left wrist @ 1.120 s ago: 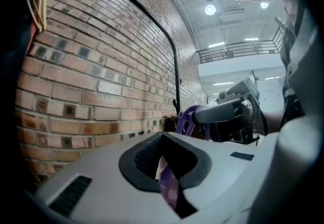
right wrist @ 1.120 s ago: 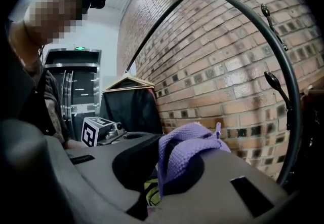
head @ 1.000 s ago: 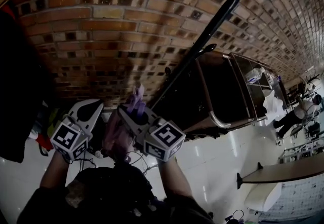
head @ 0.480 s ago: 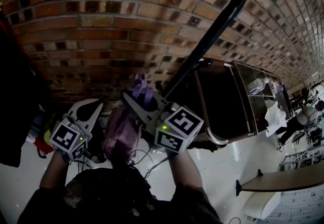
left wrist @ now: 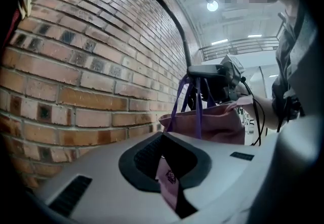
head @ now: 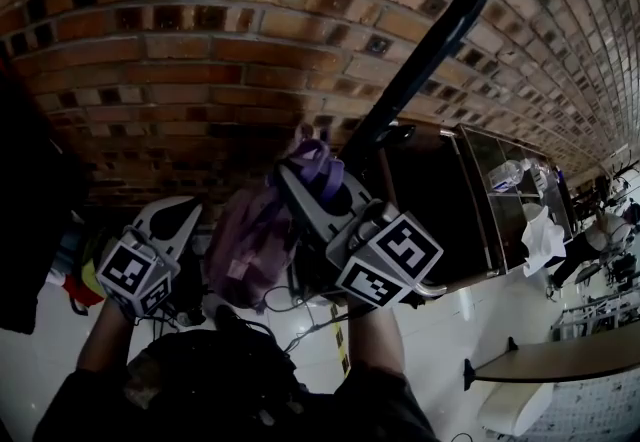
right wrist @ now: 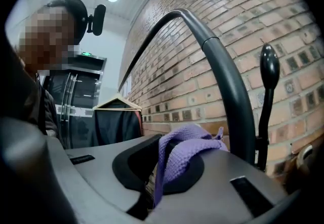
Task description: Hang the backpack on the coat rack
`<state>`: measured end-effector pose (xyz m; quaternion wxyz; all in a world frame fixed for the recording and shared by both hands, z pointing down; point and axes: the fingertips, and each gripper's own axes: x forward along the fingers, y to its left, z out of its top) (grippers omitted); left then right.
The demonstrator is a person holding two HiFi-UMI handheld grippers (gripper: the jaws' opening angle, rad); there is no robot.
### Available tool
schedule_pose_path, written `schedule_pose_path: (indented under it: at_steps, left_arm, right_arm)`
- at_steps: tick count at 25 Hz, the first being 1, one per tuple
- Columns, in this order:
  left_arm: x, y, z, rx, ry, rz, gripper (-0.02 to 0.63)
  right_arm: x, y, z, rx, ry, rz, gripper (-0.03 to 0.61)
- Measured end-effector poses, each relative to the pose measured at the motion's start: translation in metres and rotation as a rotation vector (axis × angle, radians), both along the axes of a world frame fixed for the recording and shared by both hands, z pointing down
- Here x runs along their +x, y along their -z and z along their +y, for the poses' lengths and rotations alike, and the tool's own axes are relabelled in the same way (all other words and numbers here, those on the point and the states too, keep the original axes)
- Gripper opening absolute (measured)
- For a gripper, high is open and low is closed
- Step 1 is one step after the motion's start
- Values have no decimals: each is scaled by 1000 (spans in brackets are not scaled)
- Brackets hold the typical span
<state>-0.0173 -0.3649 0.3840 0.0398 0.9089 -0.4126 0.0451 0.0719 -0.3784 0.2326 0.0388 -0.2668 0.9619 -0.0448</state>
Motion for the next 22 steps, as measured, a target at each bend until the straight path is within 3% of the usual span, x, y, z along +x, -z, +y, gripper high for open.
schedule_pose_path:
  at_steps: [5, 13, 22]
  left_arm:
    - [8, 2, -4, 4, -16, -4, 31]
    - [8, -8, -5, -14, -14, -7, 31]
    - [11, -17, 1, -35, -26, -15, 31]
  right_arm:
    - [9, -25, 5, -12, -36, 13, 0]
    - [20, -77, 6, -143, -92, -53, 0]
    - [33, -121, 7, -163, -166, -100, -1]
